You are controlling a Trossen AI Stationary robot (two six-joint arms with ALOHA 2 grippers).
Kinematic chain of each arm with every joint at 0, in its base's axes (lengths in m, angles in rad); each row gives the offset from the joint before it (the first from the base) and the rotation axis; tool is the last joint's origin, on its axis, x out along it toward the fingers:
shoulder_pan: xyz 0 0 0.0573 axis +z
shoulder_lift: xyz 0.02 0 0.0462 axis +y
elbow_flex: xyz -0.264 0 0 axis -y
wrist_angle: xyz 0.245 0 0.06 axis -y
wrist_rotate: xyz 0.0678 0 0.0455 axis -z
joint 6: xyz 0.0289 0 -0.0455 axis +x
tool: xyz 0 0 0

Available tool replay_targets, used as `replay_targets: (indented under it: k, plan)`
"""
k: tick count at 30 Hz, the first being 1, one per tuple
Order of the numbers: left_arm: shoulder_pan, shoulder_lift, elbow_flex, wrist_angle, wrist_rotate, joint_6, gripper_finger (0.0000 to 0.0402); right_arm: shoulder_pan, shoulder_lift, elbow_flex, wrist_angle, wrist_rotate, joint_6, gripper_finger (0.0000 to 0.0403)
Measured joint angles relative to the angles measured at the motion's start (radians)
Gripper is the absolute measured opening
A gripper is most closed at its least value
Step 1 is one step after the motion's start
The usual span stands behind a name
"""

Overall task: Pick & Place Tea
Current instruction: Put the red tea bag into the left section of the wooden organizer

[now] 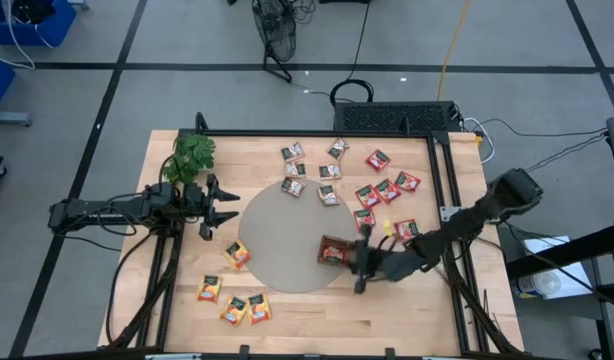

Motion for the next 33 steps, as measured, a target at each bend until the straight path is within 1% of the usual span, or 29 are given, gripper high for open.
replay_targets:
  k: [2,3,4,5,6,9,13,15,17,20,23,26,33]
  plan:
    - [0.000,0.000,0.000,0.000,0.000,0.000,0.0214,0.000,0.010,0.118,-0.269,-0.084,0.067,0.0039]
    - [0.000,0.000,0.000,0.000,0.000,0.000,0.0214,0.000,0.023,0.173,-0.376,-0.118,0.087,0.0020]
    - [0.000,0.000,0.000,0.000,0.000,0.000,0.0214,0.000,0.041,0.219,-0.454,-0.140,0.102,0.0011]
    - [0.000,0.000,0.000,0.000,0.000,0.000,0.0214,0.000,0.055,0.256,-0.516,-0.156,0.117,0.0009]
    - [0.000,0.000,0.000,0.000,0.000,0.000,0.0214,0.000,0.067,0.281,-0.568,-0.157,0.135,0.0016]
    - [0.000,0.000,0.000,0.000,0.000,0.000,0.0214,-0.003,0.103,0.323,-0.634,-0.159,0.177,0.0063]
    - [0.000,0.000,0.000,0.000,0.000,0.000,0.0214,-0.017,0.151,0.333,-0.632,-0.160,0.219,0.0147]
    - [0.000,0.000,0.000,0.000,0.000,0.000,0.0214,-0.026,0.176,0.332,-0.635,-0.166,0.221,0.0182]
    - [0.000,0.000,0.000,0.000,0.000,0.000,0.0214,-0.037,0.196,0.332,-0.633,-0.182,0.225,0.0206]
    - [0.000,0.000,0.000,0.000,0.000,0.000,0.0214,-0.046,0.214,0.332,-0.632,-0.183,0.236,0.0219]
    - [0.000,0.000,0.000,0.000,0.000,0.000,0.0214,-0.054,0.227,0.332,-0.640,-0.183,0.235,0.0209]
    - [0.000,0.000,0.000,0.000,0.000,0.000,0.0214,-0.061,0.230,0.332,-0.662,-0.183,0.229,0.0186]
    - [0.000,0.000,0.000,0.000,0.000,0.000,0.0214,-0.076,0.229,0.332,-0.669,-0.185,0.235,0.0105]
